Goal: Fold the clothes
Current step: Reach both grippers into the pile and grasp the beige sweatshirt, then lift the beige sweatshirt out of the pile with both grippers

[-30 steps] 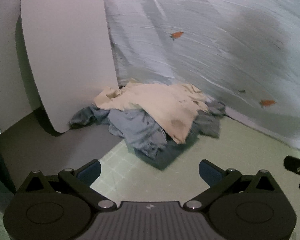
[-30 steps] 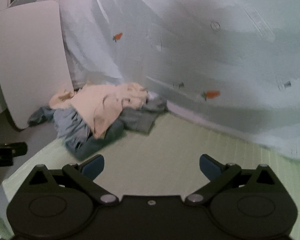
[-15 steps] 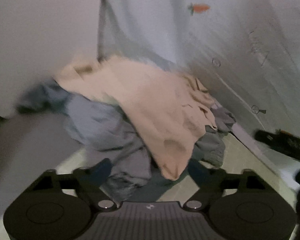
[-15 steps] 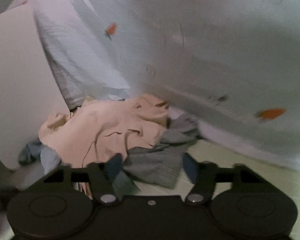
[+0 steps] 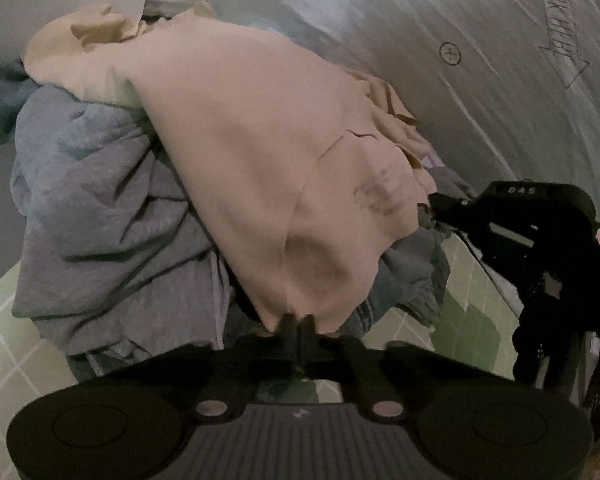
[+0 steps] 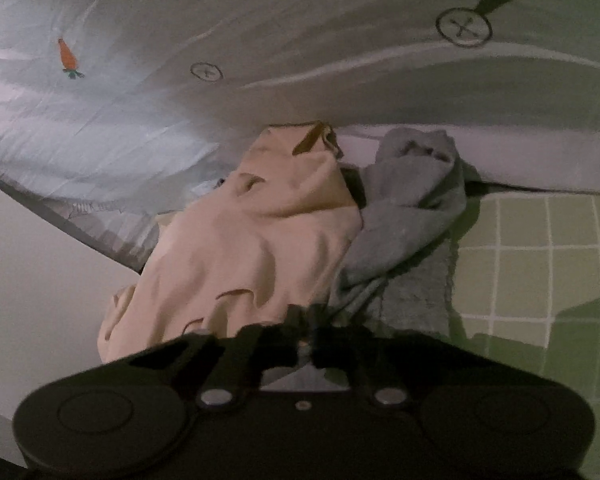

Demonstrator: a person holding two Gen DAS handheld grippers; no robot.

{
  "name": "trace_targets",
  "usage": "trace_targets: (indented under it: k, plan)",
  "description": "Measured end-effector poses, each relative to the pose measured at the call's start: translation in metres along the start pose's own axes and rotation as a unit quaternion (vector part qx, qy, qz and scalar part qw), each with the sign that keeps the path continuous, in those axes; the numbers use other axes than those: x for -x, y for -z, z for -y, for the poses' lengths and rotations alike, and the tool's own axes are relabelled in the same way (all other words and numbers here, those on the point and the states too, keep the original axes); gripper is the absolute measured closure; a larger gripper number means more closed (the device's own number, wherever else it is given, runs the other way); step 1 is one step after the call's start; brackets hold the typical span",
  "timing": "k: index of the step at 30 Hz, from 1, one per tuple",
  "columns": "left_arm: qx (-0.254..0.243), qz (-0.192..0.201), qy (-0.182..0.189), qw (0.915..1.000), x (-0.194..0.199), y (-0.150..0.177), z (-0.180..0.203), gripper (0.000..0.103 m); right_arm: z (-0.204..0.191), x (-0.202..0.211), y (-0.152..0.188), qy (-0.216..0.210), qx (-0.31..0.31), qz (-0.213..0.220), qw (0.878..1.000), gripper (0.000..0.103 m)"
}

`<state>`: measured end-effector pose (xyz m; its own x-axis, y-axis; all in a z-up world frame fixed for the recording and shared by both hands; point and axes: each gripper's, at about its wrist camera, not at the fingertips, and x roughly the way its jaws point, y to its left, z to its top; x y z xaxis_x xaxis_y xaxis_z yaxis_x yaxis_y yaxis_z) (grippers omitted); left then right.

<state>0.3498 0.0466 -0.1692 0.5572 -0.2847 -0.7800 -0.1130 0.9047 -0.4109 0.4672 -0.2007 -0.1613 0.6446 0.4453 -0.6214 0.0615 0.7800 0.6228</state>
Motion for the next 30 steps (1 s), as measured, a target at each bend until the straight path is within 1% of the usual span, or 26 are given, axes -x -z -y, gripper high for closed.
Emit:
trace_targets:
  k: [2,5,8,11,13,15,16,20,21,22,24,26,27,30]
  plan:
    - [-0.001,0.009,-0.002,1.0,0.006,0.001,0.0,0.103,-0.002,0.007,-0.001,-0.009,0.004,0.023,1.0,0.101]
    - [-0.014,0.04,-0.017,0.9989,0.025,0.0,0.006,0.103,-0.008,0.03,-0.005,-0.026,0.001,0.067,0.997,0.101]
    - [-0.051,0.092,-0.037,0.9938,0.055,-0.004,0.019,0.103,-0.018,0.064,-0.013,-0.054,-0.001,0.107,0.993,0.101]
    - [-0.067,0.147,-0.042,0.986,0.092,-0.014,0.03,0.103,-0.035,0.102,-0.016,-0.08,0.005,0.143,0.986,0.101]
    - [-0.076,0.185,-0.042,0.9789,0.119,-0.021,0.04,0.103,-0.047,0.127,-0.016,-0.098,0.009,0.167,0.981,0.102]
    - [-0.085,0.227,-0.042,0.9693,0.151,-0.024,0.048,0.103,-0.059,0.153,-0.017,-0.115,0.014,0.19,0.975,0.102]
    - [-0.09,0.243,-0.041,0.9649,0.161,-0.026,0.054,0.103,-0.067,0.17,-0.014,-0.124,0.02,0.203,0.971,0.102]
    - [-0.11,0.321,-0.046,0.9393,0.223,-0.022,0.069,0.103,-0.097,0.243,-0.001,-0.145,0.053,0.258,0.954,0.102]
    - [-0.114,0.336,-0.043,0.9338,0.238,-0.02,0.073,0.103,-0.104,0.261,0.003,-0.149,0.062,0.274,0.948,0.102]
    - [-0.115,0.346,-0.038,0.9304,0.25,-0.018,0.076,0.103,-0.107,0.282,0.008,-0.149,0.07,0.289,0.943,0.102]
    - [-0.113,0.353,-0.022,0.9284,0.269,-0.011,0.082,0.103,-0.114,0.323,0.017,-0.149,0.086,0.321,0.932,0.102]
    - [-0.107,0.347,0.001,0.9318,0.279,0.0,0.086,0.103,-0.121,0.364,0.026,-0.148,0.101,0.351,0.919,0.102]
    - [-0.105,0.334,0.016,0.9366,0.28,0.008,0.089,0.103,-0.124,0.384,0.03,-0.148,0.108,0.366,0.912,0.102]
    - [-0.096,0.294,0.055,0.9496,0.28,0.033,0.099,0.103,-0.122,0.438,0.045,-0.143,0.119,0.397,0.899,0.102]
